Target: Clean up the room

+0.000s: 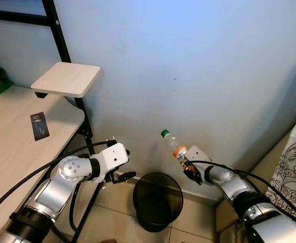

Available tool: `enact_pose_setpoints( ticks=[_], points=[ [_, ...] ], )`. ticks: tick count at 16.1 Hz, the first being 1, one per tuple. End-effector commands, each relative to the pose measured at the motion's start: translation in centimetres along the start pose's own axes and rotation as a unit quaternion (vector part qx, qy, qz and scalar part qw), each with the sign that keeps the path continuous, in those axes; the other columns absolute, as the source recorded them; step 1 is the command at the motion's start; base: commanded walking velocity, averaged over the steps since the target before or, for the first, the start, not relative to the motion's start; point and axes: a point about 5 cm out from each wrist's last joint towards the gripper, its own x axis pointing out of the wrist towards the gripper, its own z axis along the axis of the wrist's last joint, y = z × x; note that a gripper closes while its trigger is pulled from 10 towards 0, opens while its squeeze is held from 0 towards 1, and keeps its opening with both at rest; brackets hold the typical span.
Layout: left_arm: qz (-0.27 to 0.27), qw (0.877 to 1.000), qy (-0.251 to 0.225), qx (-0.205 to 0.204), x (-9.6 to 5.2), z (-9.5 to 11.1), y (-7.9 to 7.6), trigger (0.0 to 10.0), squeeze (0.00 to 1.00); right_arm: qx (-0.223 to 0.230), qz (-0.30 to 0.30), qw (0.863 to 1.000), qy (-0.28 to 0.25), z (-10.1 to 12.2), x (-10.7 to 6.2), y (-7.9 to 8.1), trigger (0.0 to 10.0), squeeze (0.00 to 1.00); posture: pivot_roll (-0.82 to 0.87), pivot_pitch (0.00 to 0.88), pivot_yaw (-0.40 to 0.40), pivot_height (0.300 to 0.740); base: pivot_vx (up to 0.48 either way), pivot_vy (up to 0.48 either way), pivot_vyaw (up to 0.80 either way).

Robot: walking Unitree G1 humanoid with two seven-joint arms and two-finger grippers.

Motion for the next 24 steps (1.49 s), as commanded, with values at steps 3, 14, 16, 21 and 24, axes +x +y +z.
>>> enact_pose_setpoints(
  ticks=[3, 14, 16, 21, 24],
  points=[
    [-0.004, 1.000, 0.003, 0.013, 0.0, 0.1, 0.2, 10.0, 0.00, 0.023, -0.007, 1.000, -0.010, 1.0, 0.2, -0.3, 10.0, 1.00, 0.02, 0.000, -0.020, 0.740, 0.000, 0.000, 0.00],
    [0.009, 1.000, 0.004, 0.006, 0.1, -0.1, 0.3, 10.0, 0.00, 0.039, 0.019, 0.999, -0.012, 0.5, 0.4, 0.8, 10.0, 1.00, 0.03, 0.000, -0.036, 0.740, 0.000, 0.000, 0.00],
    [0.054, 0.998, -0.016, -0.021, 0.2, 0.2, 0.4, 10.0, 0.00, 0.085, -0.006, 0.995, -0.054, 0.6, 0.0, 0.3, 10.0, 1.00, 0.03, 0.000, -0.037, 0.740, 0.000, 0.000, 0.00],
    [0.259, 0.944, -0.098, -0.181, -0.3, 0.8, 2.1, 10.0, 0.00, 0.294, -0.162, 0.910, -0.244, 2.7, -3.6, -2.3, 10.0, 1.00, 0.00, 0.000, -0.011, 0.740, 0.000, 0.000, 0.00],
    [0.324, 0.919, -0.080, -0.210, -0.8, -0.1, 1.4, 10.0, 0.00, 0.328, -0.206, 0.870, -0.305, 4.0, -6.5, -2.0, 10.0, 1.00, -0.01, 0.000, -0.011, 0.740, 0.000, 0.000, -0.77]
  ],
)
